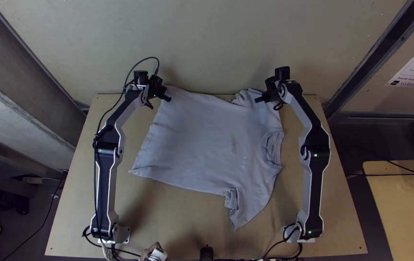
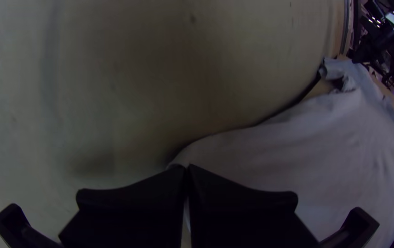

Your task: Fold the t-shirt

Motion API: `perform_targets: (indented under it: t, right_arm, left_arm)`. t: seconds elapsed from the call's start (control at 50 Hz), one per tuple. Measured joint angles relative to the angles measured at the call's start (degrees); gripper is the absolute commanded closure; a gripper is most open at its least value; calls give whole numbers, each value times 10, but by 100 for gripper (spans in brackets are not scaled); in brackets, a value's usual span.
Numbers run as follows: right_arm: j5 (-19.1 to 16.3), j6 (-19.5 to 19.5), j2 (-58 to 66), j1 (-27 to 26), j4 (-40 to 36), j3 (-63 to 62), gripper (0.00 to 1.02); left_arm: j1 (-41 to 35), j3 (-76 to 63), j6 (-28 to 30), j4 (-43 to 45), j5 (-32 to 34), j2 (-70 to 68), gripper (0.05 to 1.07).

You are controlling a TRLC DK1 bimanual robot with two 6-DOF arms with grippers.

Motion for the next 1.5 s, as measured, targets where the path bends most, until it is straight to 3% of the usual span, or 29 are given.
perform_targets:
  t: [0.62, 0.98, 1.5]
  right_arm:
    - [-10, 1, -189, 12, 13, -196, 100]
    - [-15, 2, -309, 57, 17, -299, 100]
    - [-35, 2, -500, 113, 17, -528, 100]
  left_arm:
    - [19, -183, -2, -34, 36, -160, 105]
    - [37, -327, 13, 6, 47, -260, 105]
    - [47, -434, 29, 18, 64, -320, 105]
